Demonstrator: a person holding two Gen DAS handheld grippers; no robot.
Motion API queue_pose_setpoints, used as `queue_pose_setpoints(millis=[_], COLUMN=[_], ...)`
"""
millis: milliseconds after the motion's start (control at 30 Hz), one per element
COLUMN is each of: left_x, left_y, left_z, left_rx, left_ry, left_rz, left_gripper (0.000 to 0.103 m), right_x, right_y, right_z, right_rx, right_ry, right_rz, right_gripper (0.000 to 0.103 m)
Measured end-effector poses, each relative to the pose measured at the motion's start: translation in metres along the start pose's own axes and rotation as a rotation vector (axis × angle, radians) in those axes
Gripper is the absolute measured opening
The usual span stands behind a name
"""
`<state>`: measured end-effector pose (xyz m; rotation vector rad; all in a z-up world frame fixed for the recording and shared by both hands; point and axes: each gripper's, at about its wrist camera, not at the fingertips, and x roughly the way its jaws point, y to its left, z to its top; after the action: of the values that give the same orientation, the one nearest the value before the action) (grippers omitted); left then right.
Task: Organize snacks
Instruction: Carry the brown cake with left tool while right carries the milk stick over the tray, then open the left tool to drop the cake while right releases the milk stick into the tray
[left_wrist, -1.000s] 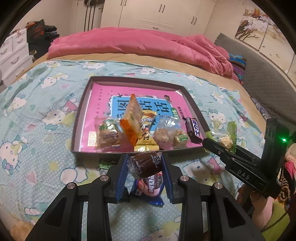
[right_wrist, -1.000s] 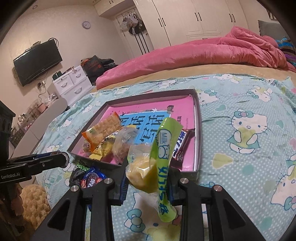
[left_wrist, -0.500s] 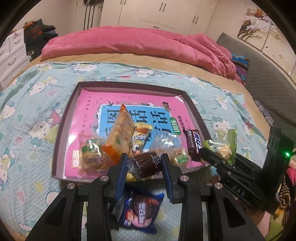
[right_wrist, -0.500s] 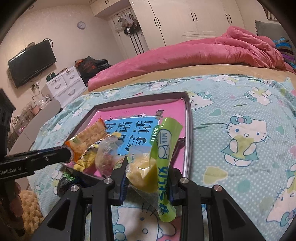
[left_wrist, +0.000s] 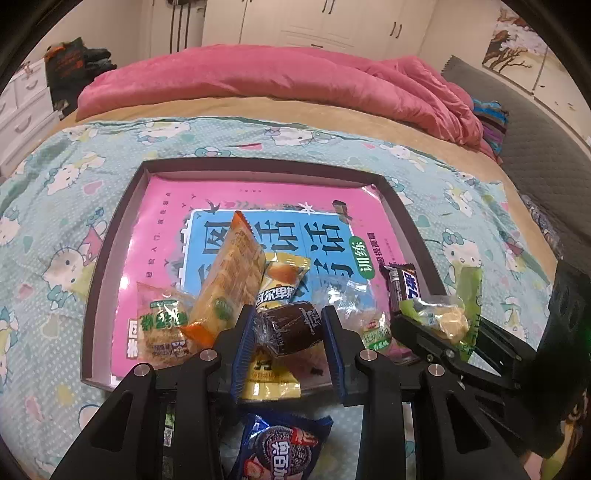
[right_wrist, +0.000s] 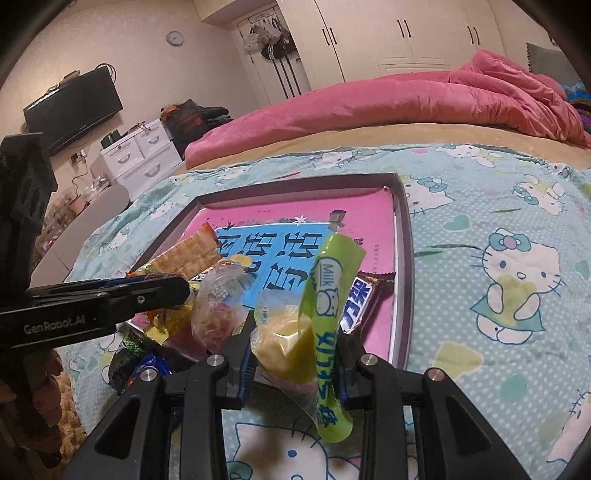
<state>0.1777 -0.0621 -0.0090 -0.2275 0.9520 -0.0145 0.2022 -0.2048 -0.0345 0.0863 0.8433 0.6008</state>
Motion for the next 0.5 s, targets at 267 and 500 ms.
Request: queue_pose_setpoints(millis=[267, 500], left_x=[0.0052, 0.0080], left_y=[-0.0024, 0.0016], left_z=[0.0022, 0.0039], left_rx=[0.002, -0.010], left_ry=[0.007, 0.016], left_rz=[0.009, 0.004], left_gripper=[0.037, 0.038], right_x=[-0.0015, -0.0080], right_y=[-0.0016, -0.0035], right_z=[-0.0013, -0.0020], right_rx=[0.004, 0.007], right_ry=[-0.001, -0.017], right_rz=[-0.016, -0.038], right_gripper=[0.050, 0.052])
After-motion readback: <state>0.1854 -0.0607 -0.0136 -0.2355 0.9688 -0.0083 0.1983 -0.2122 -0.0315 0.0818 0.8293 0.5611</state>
